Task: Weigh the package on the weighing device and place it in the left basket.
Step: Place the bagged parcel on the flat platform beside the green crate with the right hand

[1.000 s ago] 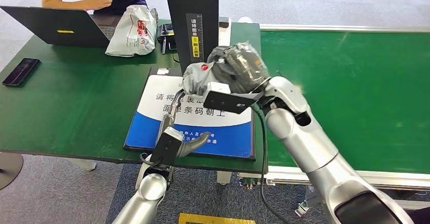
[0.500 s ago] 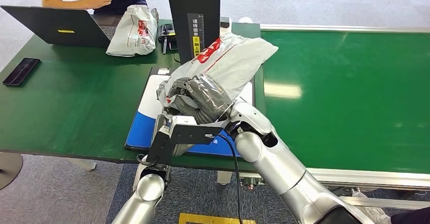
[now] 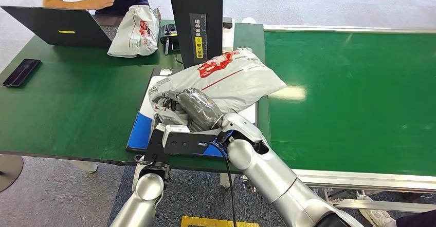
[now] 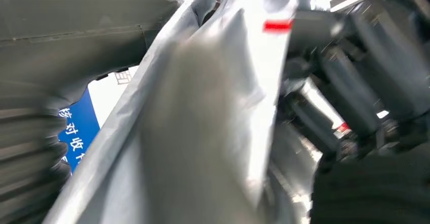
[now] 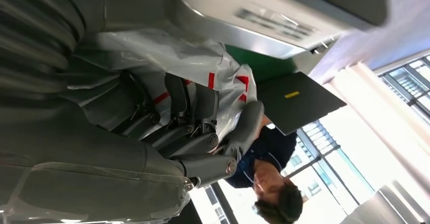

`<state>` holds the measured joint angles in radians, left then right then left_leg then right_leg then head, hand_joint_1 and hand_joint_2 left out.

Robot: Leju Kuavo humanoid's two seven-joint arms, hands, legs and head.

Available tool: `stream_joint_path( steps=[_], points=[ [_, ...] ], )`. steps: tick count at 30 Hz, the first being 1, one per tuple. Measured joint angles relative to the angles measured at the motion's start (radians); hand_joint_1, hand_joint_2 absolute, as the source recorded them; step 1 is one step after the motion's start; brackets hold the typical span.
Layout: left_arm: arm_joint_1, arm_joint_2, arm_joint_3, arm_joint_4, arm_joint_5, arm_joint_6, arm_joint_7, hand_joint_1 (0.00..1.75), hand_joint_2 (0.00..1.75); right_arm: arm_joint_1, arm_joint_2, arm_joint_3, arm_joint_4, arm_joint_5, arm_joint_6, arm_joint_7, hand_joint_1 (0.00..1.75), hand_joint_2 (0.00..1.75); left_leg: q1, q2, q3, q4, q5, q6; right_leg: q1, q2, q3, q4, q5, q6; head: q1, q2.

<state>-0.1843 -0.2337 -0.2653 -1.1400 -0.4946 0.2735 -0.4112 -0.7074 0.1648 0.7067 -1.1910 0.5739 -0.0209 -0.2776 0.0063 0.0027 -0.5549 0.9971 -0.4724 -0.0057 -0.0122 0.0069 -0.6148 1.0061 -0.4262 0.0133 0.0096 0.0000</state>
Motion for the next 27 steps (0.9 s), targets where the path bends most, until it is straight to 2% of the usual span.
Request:
stream_joint_path(
  steps=[14,20,27],
  points=[
    [0.002,0.000,0.023,0.000,-0.026,-0.002,0.019,0.00,1.75,0.011,0.000,-0.012,0.047,-0.003,-0.013,-0.010,0.00,1.75,-0.001,0.000,0.000,0.000,0.000,0.000,0.000,0.000,0.000,0.000,0.000,0.000,0.000,0.000],
    [-0.001,0.000,0.027,0.000,-0.150,0.088,0.078,0.00,1.75,0.039,-0.002,-0.042,0.047,-0.006,-0.014,-0.011,0.00,1.75,-0.001,0.000,0.000,0.000,0.000,0.000,0.000,0.000,0.000,0.000,0.000,0.000,0.000,0.000],
    [-0.018,0.000,0.042,0.014,-0.261,0.143,0.122,0.00,1.75,0.075,-0.015,-0.074,0.047,-0.009,-0.014,-0.011,0.00,1.75,-0.001,0.000,0.000,0.000,0.000,0.000,0.000,0.000,0.000,0.000,0.000,0.000,0.000,0.000]
  ],
)
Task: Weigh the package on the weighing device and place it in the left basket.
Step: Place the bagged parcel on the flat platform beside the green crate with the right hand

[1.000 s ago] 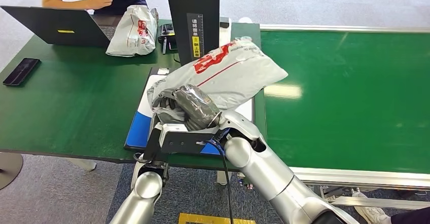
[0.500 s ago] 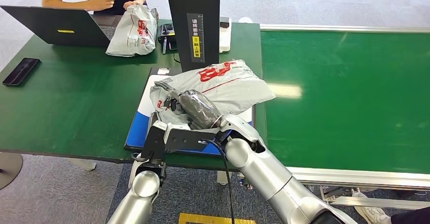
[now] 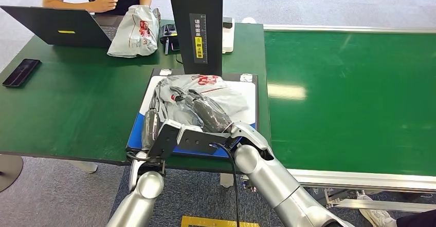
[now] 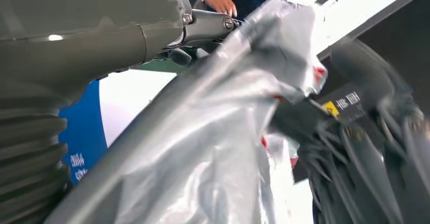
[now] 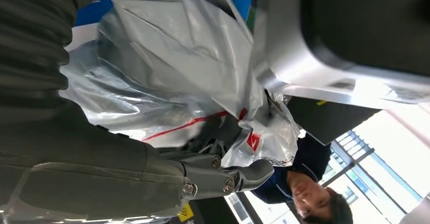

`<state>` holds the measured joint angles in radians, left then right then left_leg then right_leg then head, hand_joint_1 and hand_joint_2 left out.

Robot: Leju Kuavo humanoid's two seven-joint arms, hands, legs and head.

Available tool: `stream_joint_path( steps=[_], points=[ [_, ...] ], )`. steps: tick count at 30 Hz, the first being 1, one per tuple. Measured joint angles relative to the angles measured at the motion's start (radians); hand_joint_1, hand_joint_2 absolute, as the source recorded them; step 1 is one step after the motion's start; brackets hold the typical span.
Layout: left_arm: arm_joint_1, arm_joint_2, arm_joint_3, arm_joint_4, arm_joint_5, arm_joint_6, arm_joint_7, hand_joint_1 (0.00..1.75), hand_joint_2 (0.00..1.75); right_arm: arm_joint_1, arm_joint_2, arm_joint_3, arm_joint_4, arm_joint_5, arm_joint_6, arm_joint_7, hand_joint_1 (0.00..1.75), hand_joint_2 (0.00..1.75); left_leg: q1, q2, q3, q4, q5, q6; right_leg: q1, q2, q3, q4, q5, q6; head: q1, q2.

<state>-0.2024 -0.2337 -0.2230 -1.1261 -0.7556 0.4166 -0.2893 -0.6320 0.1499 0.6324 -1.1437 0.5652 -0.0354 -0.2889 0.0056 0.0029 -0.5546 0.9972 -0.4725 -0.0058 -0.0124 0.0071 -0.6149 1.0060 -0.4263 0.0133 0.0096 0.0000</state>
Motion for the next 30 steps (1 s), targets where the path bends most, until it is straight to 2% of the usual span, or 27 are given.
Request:
stream_joint_path(
  steps=[12,23,30],
  points=[
    [-0.007,0.000,0.012,0.028,-0.046,0.032,0.018,0.00,1.75,0.035,-0.021,-0.017,0.001,-0.007,-0.001,0.004,0.00,1.75,0.000,0.000,0.000,0.000,0.000,0.000,0.000,0.000,0.000,0.000,0.000,0.000,0.000,0.000],
    [-0.006,0.000,0.025,0.031,-0.145,0.072,0.049,0.00,1.75,0.143,-0.064,-0.066,0.009,-0.032,-0.021,-0.011,0.00,1.75,0.000,0.000,0.000,0.000,0.000,0.000,0.000,0.000,0.000,0.000,0.000,0.000,0.000,0.000],
    [-0.009,0.001,0.032,0.031,-0.156,0.077,0.053,0.00,1.75,0.165,-0.076,-0.077,0.008,-0.032,-0.021,-0.011,0.00,1.75,0.000,0.000,0.000,0.000,0.000,0.000,0.000,0.000,0.000,0.000,0.000,0.000,0.000,0.000]
  ],
)
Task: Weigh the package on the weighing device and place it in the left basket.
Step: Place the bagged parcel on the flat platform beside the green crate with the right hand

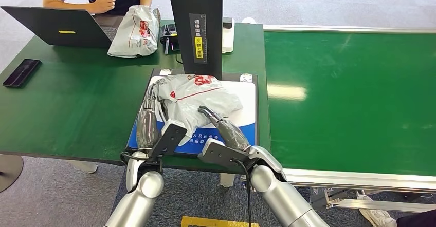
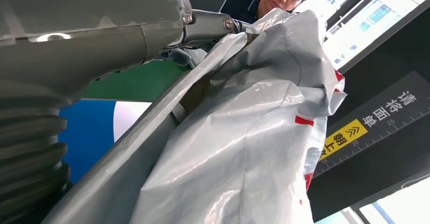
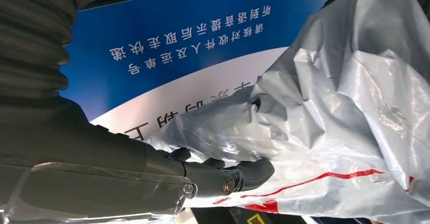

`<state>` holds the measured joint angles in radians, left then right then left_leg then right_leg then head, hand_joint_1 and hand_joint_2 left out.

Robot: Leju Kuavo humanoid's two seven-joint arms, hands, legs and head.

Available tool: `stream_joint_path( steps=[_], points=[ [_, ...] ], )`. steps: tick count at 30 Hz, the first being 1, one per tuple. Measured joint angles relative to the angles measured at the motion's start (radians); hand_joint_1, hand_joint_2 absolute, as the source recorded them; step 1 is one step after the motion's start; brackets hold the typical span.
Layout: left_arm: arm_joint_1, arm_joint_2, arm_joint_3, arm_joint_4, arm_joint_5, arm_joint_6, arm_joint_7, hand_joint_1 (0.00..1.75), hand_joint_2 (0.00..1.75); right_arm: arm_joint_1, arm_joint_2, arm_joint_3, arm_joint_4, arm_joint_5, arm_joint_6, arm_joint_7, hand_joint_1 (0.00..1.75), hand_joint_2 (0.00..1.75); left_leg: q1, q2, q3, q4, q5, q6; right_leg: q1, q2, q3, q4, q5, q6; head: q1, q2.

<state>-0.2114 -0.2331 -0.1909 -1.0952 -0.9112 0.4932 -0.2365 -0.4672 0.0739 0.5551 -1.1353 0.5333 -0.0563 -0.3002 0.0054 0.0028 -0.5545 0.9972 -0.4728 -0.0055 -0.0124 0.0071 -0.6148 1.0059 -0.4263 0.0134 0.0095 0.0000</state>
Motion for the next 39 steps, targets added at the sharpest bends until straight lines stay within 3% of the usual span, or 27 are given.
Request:
stream_joint_path(
  steps=[10,14,18,22,24,29,35,39],
  points=[
    [0.000,0.003,0.005,0.000,-0.063,0.002,0.036,0.00,1.75,0.028,-0.008,-0.007,-0.023,-0.015,0.014,-0.006,0.00,1.75,0.000,0.000,0.000,0.000,0.000,0.000,0.000,0.000,0.000,0.000,0.000,0.000,0.000,0.000],
    [0.004,0.006,0.007,0.000,-0.066,-0.010,0.033,0.00,0.00,0.059,-0.015,-0.015,-0.049,-0.017,0.021,-0.008,0.00,1.75,0.000,0.000,0.000,0.000,0.000,0.000,0.000,0.000,0.000,0.000,0.000,0.000,0.000,0.000],
    [0.009,0.010,0.005,-0.001,-0.157,0.007,0.066,0.00,0.00,0.091,-0.017,-0.029,-0.075,-0.015,0.022,-0.008,0.00,1.75,0.000,0.000,0.000,0.000,0.000,0.000,0.000,0.000,0.000,0.000,0.000,0.000,0.000,0.000],
    [-0.001,0.022,-0.006,0.004,-0.521,0.089,0.222,0.00,0.00,0.112,-0.017,-0.043,-0.098,-0.014,0.028,-0.008,0.00,1.75,0.000,0.000,0.000,0.000,0.000,0.000,0.000,0.000,0.000,0.000,0.000,0.000,0.000,0.000],
    [-0.008,0.029,-0.012,0.011,-0.616,0.106,0.269,0.00,0.00,0.119,-0.017,-0.050,-0.108,-0.013,0.034,-0.008,0.00,1.75,0.000,0.000,0.000,0.000,0.000,0.000,0.000,0.000,0.000,0.000,0.000,0.000,0.000,0.000],
    [-0.024,0.061,-0.049,0.035,-0.652,0.135,0.364,0.00,0.00,0.141,-0.017,-0.069,-0.125,-0.010,0.039,-0.010,0.00,1.75,0.000,0.000,0.000,0.000,0.000,0.000,0.000,0.000,0.000,0.000,0.000,0.000,0.000,0.000],
    [-0.033,0.089,-0.086,0.049,-0.655,0.141,0.402,0.00,0.00,0.153,-0.017,-0.080,-0.134,-0.007,0.039,-0.017,0.00,1.75,0.000,0.000,0.000,0.000,0.000,0.000,0.000,0.000,0.000,0.000,0.000,0.000,0.000,0.000],
    [-0.048,0.122,-0.135,0.052,-0.657,0.135,0.491,0.00,0.00,0.154,-0.017,-0.085,-0.136,-0.003,0.040,-0.020,0.00,1.75,0.000,0.000,0.000,0.000,0.000,0.000,0.000,0.000,0.000,0.000,0.000,0.000,0.000,0.000]
  ],
)
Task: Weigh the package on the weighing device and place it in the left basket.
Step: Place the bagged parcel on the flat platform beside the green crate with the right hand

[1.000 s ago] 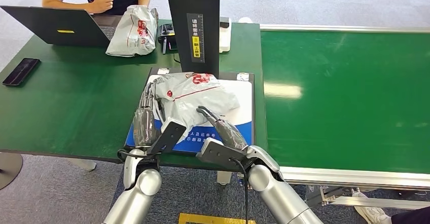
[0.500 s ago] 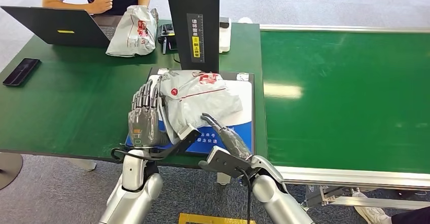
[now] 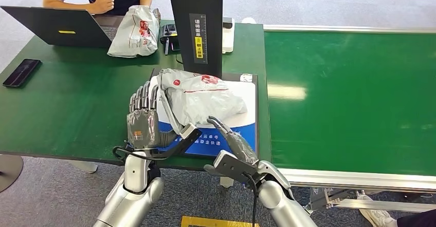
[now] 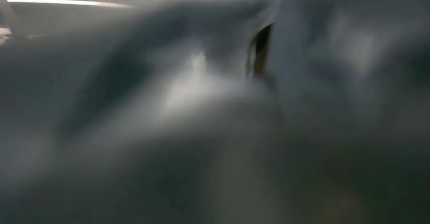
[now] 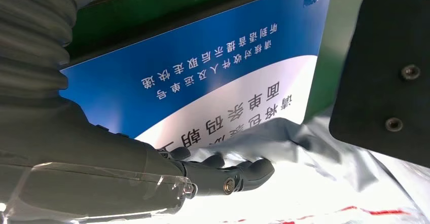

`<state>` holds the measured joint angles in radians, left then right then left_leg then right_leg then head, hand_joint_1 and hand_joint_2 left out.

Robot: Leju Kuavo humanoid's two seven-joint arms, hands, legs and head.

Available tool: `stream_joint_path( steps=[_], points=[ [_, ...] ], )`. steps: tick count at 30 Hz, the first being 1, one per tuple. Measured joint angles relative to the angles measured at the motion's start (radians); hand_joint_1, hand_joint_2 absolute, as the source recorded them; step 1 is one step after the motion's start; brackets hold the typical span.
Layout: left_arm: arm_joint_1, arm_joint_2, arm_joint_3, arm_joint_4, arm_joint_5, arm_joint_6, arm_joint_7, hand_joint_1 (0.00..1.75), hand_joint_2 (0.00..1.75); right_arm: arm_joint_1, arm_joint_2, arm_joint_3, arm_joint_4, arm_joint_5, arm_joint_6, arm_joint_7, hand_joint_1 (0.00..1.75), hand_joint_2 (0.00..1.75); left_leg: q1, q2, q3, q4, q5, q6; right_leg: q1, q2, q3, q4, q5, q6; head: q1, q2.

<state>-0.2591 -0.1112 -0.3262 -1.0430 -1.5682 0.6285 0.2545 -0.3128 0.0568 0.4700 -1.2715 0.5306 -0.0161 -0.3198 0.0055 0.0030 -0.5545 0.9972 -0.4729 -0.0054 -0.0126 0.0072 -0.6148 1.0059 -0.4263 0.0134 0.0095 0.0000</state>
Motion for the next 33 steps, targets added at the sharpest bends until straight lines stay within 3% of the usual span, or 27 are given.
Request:
stream_joint_path(
  steps=[9,18,27,33],
  points=[
    [-0.056,0.092,-0.171,0.011,-0.002,-0.033,0.133,0.00,0.00,-0.006,-0.003,-0.007,0.002,-0.005,0.006,-0.022,0.00,1.75,0.000,0.000,0.000,0.000,0.000,0.000,0.000,0.000,0.000,0.000,0.000,0.000,0.000,0.000],
    [-0.106,0.156,-0.271,0.033,-0.002,-0.034,0.225,0.00,0.00,-0.017,-0.010,-0.008,0.005,-0.009,0.012,-0.028,0.00,1.75,0.000,0.000,0.000,0.000,0.000,0.000,0.000,0.000,0.000,0.000,0.000,0.000,0.000,0.000],
    [-0.132,0.210,-0.313,0.036,-0.002,-0.037,0.319,0.00,0.00,-0.017,-0.018,-0.012,0.005,-0.015,0.009,-0.035,0.00,1.75,0.000,0.000,0.000,0.000,0.000,0.000,0.000,0.000,0.000,0.000,0.000,0.000,0.000,0.000],
    [-0.131,0.239,-0.304,0.026,-0.002,-0.034,0.315,0.00,0.00,-0.019,-0.019,-0.012,0.008,-0.016,0.008,-0.035,0.00,1.75,0.000,0.000,0.000,0.000,0.000,0.000,0.000,0.000,0.000,0.000,0.000,0.000,0.000,0.000]
  ],
)
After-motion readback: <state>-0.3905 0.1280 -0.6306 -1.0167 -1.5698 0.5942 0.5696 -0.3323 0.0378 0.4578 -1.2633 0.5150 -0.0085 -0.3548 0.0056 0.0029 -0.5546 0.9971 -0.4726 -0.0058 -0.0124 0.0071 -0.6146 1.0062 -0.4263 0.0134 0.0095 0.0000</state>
